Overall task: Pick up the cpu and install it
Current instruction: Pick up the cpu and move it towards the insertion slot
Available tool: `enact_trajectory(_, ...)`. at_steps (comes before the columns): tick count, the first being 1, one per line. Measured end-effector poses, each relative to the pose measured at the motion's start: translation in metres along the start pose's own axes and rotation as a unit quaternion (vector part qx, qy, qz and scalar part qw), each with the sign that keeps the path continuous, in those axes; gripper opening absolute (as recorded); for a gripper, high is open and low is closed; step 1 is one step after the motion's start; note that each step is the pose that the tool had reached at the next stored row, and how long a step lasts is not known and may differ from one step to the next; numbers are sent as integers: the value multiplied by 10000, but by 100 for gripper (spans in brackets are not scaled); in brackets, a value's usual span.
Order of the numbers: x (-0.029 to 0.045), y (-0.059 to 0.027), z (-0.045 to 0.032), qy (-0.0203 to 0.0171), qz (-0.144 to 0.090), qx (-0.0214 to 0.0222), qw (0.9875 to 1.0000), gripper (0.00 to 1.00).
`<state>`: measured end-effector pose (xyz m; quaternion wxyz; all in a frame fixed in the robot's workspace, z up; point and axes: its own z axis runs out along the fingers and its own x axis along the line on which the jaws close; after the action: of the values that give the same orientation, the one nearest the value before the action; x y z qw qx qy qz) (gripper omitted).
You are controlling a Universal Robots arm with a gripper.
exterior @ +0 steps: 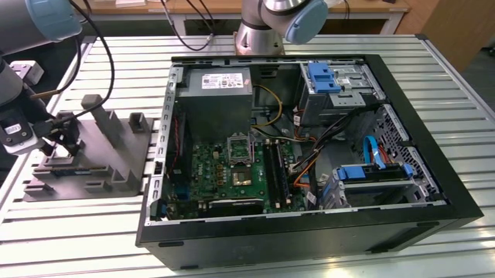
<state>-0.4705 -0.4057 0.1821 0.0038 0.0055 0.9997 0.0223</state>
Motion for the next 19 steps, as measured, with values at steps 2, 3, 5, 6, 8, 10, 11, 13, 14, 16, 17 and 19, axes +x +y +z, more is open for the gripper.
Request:
enact_trajectory(2, 1, 0, 4, -3, -4, 0, 10000, 56)
enact_trajectory(3, 1, 0, 4, -3, -3, 0, 10000, 56)
enact_trajectory(5, 1, 0, 4, -3, -4, 0, 10000, 56)
enact_trajectory(6, 1, 0, 4, -3, -3, 1, 10000, 56)
enact_trajectory(8, 1, 0, 4, -3, -3, 1, 10000, 56)
enact_trajectory(10, 1, 0, 4, -3, -3, 0, 10000, 56)
enact_trajectory(11, 1, 0, 4, -3, -3, 1, 10000, 55)
enact_trajectory(13, 1, 0, 4, -2, -3, 1, 10000, 55)
enact_trajectory(14, 1, 0, 4, -2, -3, 1, 10000, 48)
enact_trajectory(16, 0, 0, 5, -3, -3, 1, 10000, 47)
enact_trajectory(17, 0, 0, 5, -3, -3, 1, 10000, 47)
enact_trajectory(19, -1, 0, 5, -3, -3, 0, 10000, 47)
